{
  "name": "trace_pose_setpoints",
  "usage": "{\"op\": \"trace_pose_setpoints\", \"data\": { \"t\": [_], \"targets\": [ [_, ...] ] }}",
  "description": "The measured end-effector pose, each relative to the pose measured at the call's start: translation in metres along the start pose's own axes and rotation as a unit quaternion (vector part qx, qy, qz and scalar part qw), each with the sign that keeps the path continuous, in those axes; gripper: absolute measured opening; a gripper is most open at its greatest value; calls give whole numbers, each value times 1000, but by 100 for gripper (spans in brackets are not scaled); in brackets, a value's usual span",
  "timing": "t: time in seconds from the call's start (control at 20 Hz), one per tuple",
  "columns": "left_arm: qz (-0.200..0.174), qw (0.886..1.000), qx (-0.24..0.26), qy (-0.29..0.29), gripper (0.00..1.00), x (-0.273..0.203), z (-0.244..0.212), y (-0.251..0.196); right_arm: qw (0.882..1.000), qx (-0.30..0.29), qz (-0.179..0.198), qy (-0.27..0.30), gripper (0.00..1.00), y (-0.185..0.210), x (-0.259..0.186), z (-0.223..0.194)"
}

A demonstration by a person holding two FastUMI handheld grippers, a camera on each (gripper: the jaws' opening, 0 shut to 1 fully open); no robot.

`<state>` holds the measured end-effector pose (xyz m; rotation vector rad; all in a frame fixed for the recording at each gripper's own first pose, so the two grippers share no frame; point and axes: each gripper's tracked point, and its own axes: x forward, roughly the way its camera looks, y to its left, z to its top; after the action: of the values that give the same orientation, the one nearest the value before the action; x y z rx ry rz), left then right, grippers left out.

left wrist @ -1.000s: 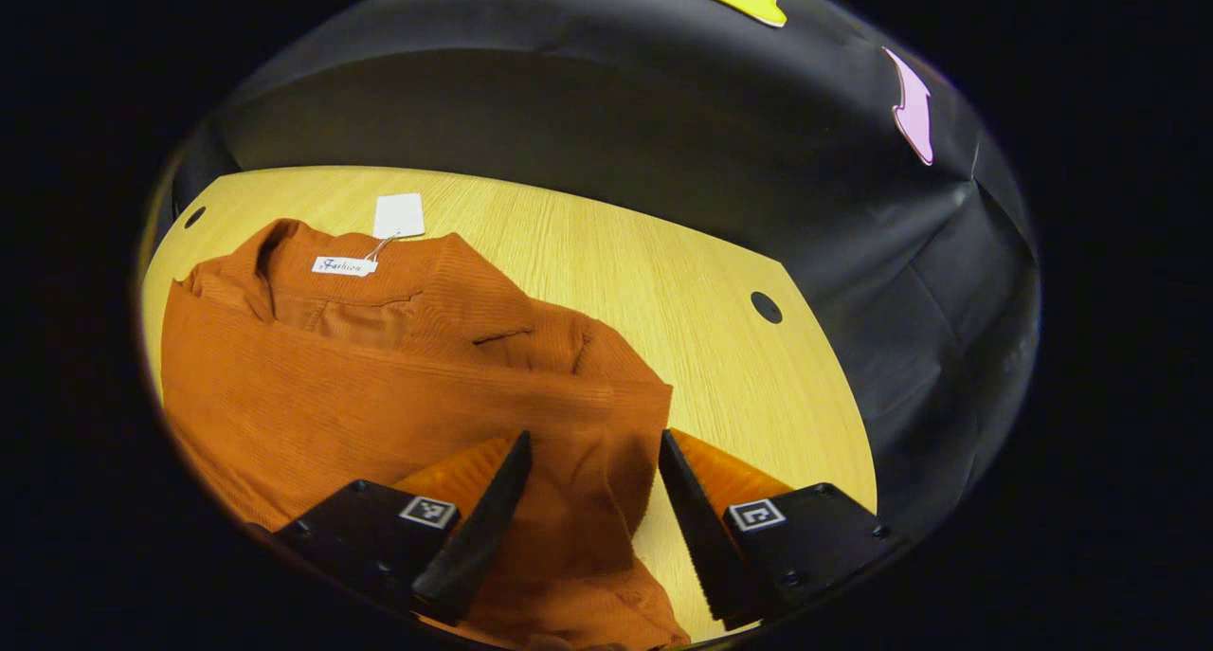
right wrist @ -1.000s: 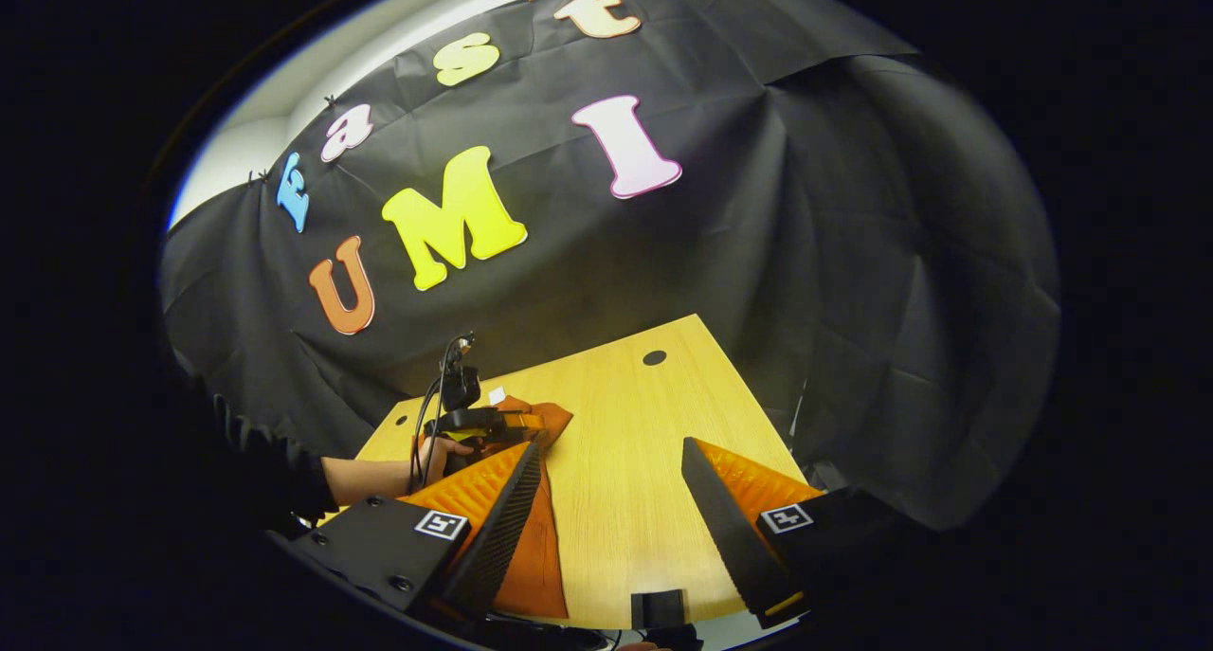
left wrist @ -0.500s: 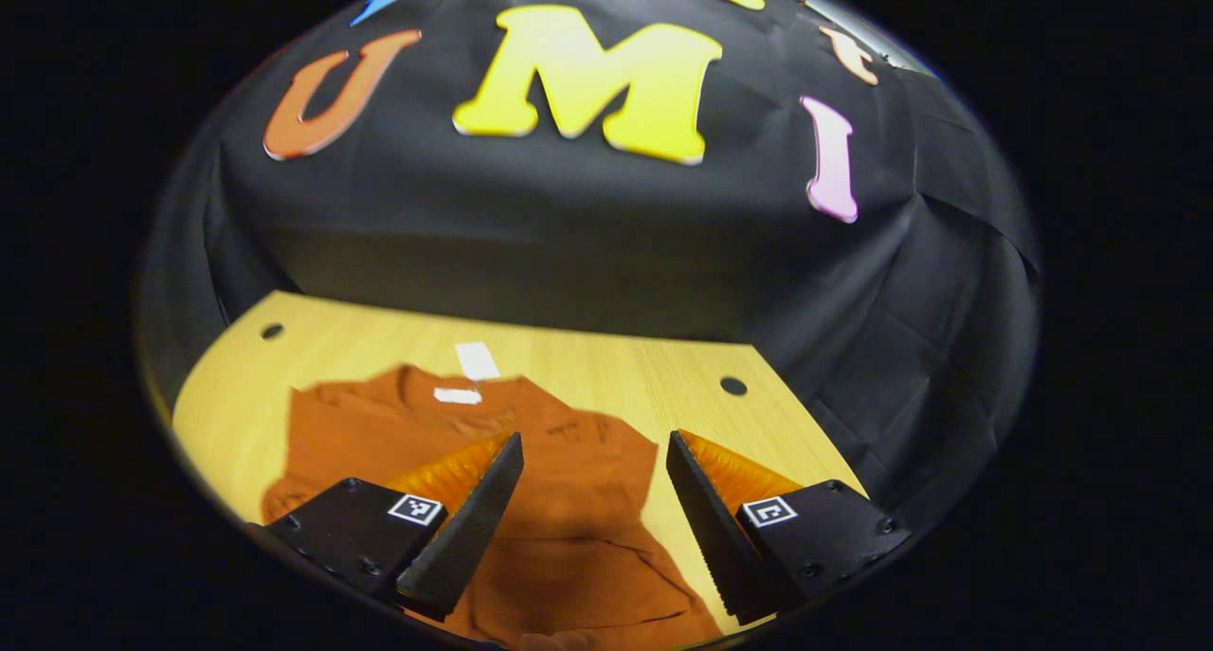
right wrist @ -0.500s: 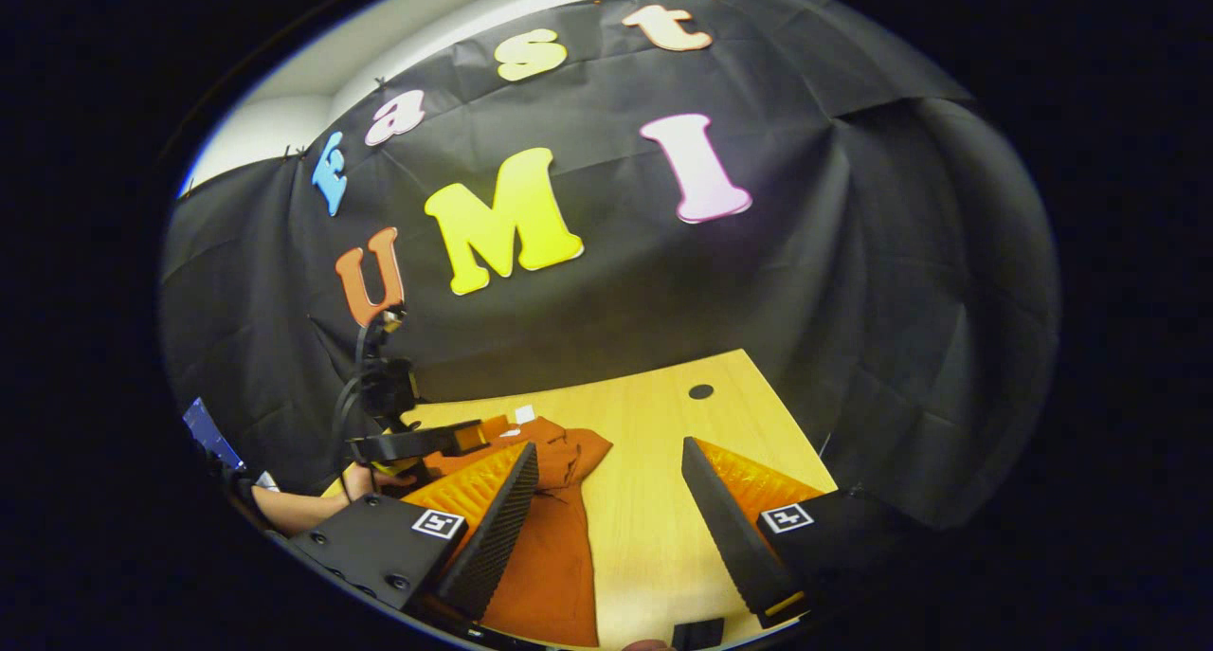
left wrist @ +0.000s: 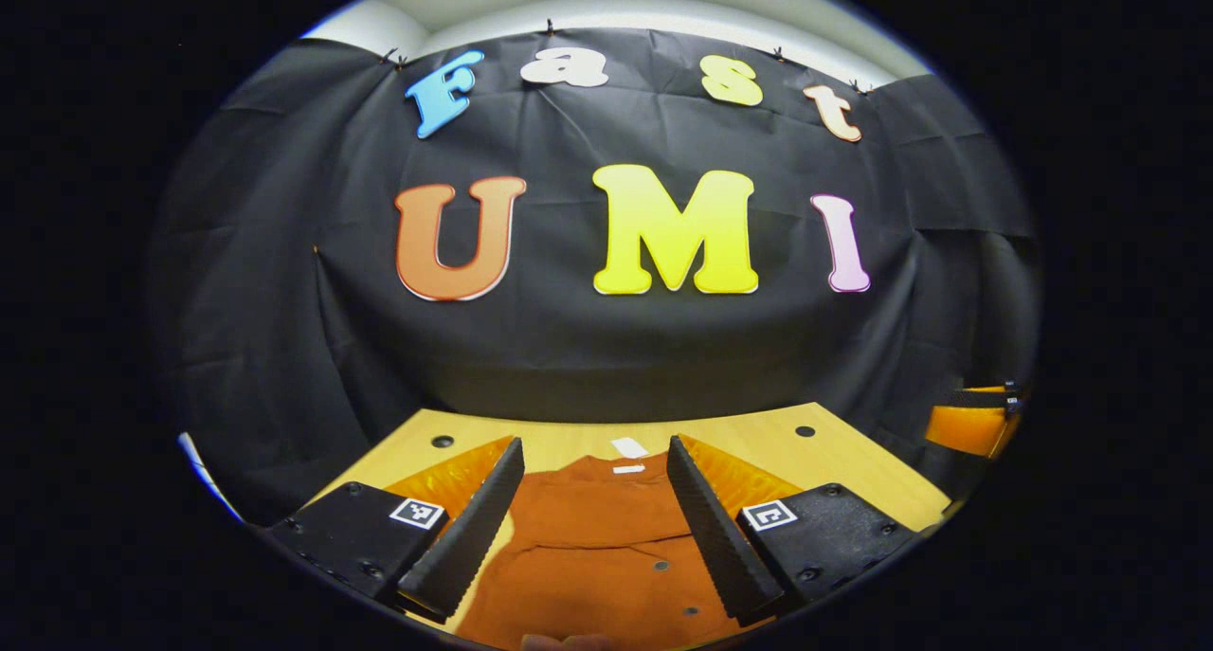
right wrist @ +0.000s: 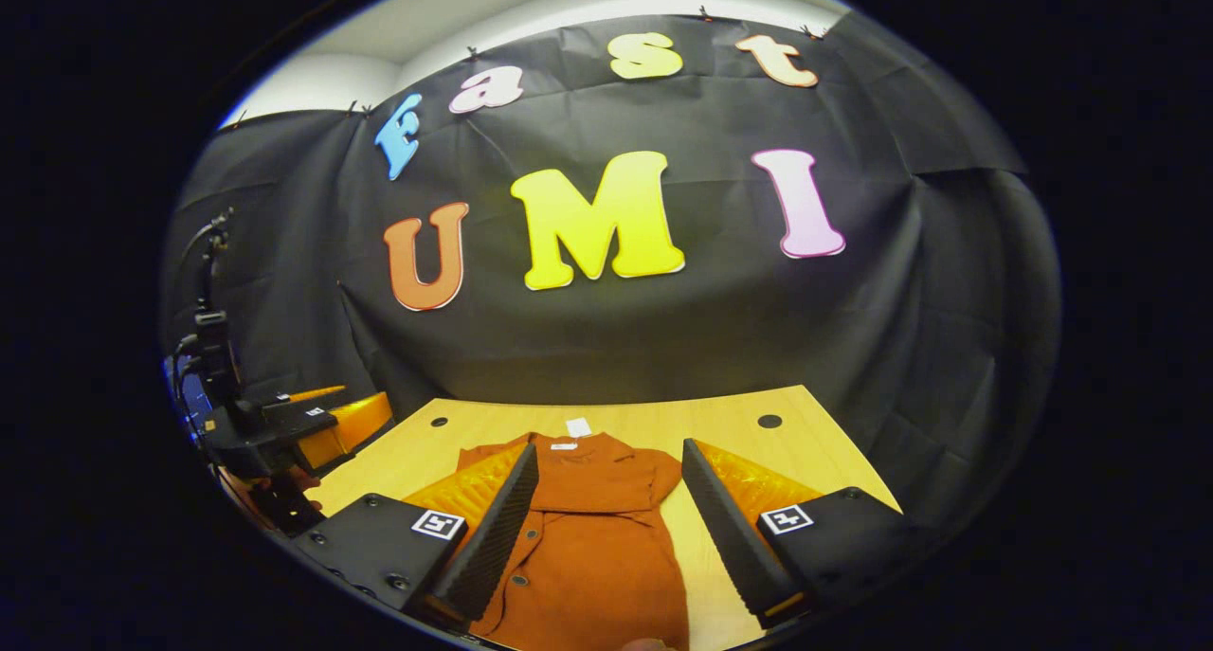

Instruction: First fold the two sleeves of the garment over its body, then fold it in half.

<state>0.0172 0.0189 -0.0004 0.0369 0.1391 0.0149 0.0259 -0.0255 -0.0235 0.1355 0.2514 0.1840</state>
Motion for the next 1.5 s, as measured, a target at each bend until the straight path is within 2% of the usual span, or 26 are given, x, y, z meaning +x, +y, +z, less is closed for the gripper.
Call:
{"op": "trace_pose_setpoints", "data": {
  "t": [0.15, 0.35, 0.55, 0.6, 0.65, 0.7, 0.85, 0.95, 1.15, 1.35, 1.5],
  "targets": [
    [2, 1000, -9, -9, 98, -14, 0, 14, 1000, -18, 11, -1, 97, 32, -7, -8],
    [-3, 999, -33, 0, 98, -22, -8, 16, 999, -26, 20, 13, 97, 44, -12, -19],
    [-14, 998, -51, 16, 98, -24, -24, 22, 999, -13, 24, 47, 97, 28, -18, -45],
    [-30, 998, -55, 26, 98, -27, -31, 20, 998, -13, 23, 62, 97, 20, -23, -57],
    [-44, 997, -57, 38, 98, -32, -40, 15, 997, -17, 14, 80, 93, 8, -30, -72],
    [-50, 996, -53, 44, 98, -36, -47, 14, 995, -19, 4, 95, 97, -4, -37, -85],
    [-76, 994, -37, 62, 98, -55, -68, 9, 990, -8, -19, 140, 97, -31, -60, -123],
    [-90, 991, -40, 92, 98, -73, -97, 16, 986, 10, -25, 162, 97, -42, -73, -143],
    [-74, 972, -57, 214, 98, -119, -190, 64, 975, 26, -46, 214, 97, -68, -90, -195],
    [-64, 938, -86, 329, 99, -178, -267, 110, 964, 17, -55, 258, 97, -83, -112, -236],
    [-88, 911, -96, 392, 99, -212, -306, 120, 956, 22, -64, 286, 94, -92, -117, -262]
  ]
}}
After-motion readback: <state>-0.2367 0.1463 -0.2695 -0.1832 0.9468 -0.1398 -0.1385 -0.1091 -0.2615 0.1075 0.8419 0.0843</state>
